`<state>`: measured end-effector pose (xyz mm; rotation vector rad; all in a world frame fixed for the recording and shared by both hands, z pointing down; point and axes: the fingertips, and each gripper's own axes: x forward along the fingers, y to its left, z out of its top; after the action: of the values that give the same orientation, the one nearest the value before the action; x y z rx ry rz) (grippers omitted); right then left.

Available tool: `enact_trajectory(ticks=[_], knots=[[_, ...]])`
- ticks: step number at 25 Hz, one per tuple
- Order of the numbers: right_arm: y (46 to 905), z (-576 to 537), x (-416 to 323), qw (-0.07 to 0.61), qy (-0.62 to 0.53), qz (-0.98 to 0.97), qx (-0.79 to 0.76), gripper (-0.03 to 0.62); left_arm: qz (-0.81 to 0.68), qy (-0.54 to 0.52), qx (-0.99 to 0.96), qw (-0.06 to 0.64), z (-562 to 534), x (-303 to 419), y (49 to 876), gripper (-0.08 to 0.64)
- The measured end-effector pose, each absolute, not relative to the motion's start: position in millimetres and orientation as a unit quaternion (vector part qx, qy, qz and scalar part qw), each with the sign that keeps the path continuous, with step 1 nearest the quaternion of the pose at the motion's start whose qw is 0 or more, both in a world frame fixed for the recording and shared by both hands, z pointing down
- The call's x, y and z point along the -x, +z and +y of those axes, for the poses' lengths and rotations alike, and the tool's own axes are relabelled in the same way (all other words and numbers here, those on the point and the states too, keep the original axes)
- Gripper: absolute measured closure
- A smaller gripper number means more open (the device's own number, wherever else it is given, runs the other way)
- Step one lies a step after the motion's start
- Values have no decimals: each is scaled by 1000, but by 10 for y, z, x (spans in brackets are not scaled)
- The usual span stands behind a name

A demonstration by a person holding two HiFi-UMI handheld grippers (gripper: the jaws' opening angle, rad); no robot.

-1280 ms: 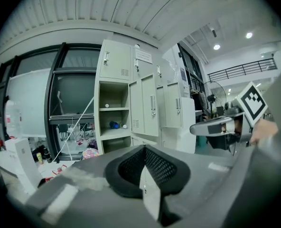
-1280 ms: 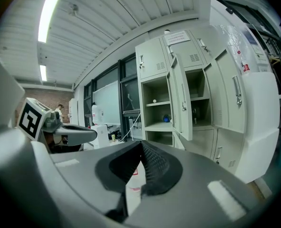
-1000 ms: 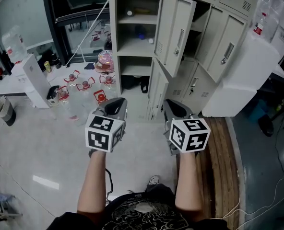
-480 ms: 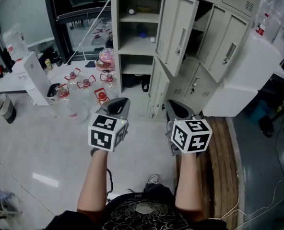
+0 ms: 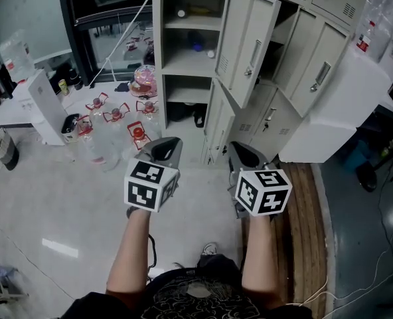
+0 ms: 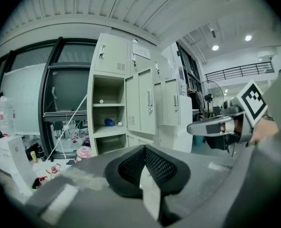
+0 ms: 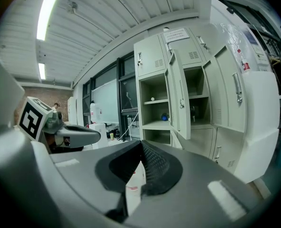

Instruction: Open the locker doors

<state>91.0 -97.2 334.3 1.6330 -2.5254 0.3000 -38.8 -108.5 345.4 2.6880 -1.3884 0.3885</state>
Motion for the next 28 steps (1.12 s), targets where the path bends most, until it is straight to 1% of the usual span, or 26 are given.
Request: enact_trajectory(ticks=[5,13,28], knots=[[3309,-1013,-858,48,91,-837,-537,591,-456,120,-881,37,-1128,410,3419,555],[3112,-970,-744,32,46,-846,-531,592,-459,110,-881,27,-1074,452,3320,556],[3124,-977,-656,37,43,-848,-528,592,-468,111,-876,24,-1085,543,3341,557]])
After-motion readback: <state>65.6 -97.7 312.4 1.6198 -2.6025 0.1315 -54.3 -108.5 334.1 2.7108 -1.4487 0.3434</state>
